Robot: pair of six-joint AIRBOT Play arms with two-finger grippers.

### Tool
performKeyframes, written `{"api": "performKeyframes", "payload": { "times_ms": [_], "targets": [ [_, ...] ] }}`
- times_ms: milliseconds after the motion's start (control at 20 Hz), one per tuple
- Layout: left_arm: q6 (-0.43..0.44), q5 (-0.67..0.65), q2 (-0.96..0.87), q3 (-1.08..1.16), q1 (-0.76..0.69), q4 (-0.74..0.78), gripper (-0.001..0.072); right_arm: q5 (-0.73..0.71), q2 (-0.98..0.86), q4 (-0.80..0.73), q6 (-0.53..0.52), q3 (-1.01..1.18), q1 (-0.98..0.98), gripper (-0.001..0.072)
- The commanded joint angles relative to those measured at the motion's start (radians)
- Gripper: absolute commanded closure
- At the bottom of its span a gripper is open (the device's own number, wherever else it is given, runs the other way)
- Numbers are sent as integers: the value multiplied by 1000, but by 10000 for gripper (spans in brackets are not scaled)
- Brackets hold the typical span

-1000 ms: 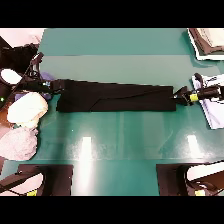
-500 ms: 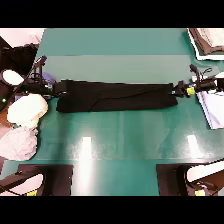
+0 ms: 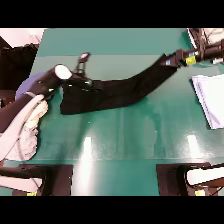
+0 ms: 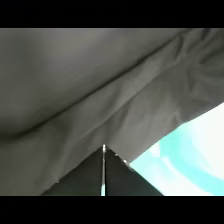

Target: Fold the shirts.

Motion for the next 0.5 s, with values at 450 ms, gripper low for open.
{"api": "performKeyframes", "payload": {
  "times_ms": [450],
  "targets": [
    [-45, -1, -293, 251, -76, 10, 686, -105, -55, 55, 40, 281, 356, 698]
  ]
}}
